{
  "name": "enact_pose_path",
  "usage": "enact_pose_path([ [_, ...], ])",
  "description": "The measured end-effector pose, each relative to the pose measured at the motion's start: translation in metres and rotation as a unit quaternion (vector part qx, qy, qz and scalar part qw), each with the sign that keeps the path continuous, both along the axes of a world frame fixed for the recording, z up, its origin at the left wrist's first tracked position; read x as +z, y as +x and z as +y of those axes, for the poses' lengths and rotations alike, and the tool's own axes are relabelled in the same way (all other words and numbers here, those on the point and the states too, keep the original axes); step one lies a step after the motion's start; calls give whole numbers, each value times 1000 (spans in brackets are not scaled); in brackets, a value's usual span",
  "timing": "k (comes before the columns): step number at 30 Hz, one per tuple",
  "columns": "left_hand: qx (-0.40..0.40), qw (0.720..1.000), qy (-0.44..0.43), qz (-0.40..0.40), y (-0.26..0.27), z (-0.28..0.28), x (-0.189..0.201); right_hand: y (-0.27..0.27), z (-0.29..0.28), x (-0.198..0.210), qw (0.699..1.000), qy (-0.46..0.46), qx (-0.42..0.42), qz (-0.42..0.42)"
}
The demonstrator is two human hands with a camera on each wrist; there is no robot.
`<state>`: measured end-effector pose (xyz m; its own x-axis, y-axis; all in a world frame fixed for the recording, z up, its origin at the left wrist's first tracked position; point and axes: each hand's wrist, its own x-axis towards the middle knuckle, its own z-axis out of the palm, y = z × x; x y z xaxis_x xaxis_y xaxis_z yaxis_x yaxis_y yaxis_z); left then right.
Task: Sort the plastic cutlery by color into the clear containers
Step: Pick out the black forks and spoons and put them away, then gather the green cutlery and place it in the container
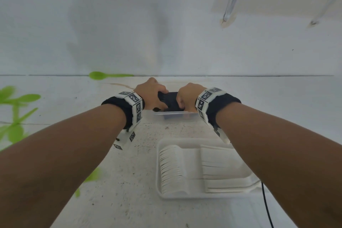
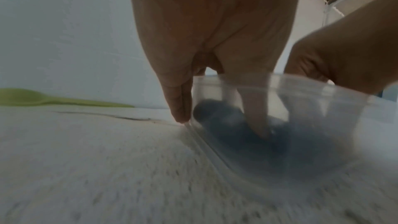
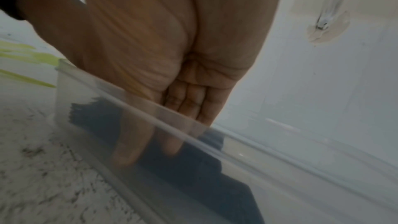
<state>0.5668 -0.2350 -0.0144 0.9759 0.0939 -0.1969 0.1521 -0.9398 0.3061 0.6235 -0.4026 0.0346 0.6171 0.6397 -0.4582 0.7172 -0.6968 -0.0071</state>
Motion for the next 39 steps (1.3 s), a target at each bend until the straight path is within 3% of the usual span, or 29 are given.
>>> enact_pose_path([
  [4,-44,998,-39,30,-3,15,13,-2,1,1,1000,-18,12,-15],
  [10,11,990,-141,-21,-11,18,-2,-6,2,0,996,-43,55,-54],
  [13,30,984,-173,-32,-13,18,-9,-7,9,3,999,-10,41,-26],
  [24,61,976,-206,-36,-14,14,-8,-14,28,-2,998,17,56,-32],
  [29,149,938,-293,-113,-29,17,4,-11,14,-1,997,82,3,0],
  [33,193,947,-207,-152,-56,37,16,-13,20,7,980,198,-38,-3],
  [37,181,979,-90,-10,-101,59,37,-34,46,14,968,247,-31,27],
  [39,183,981,-38,53,-126,73,44,-48,63,16,967,248,-28,58],
])
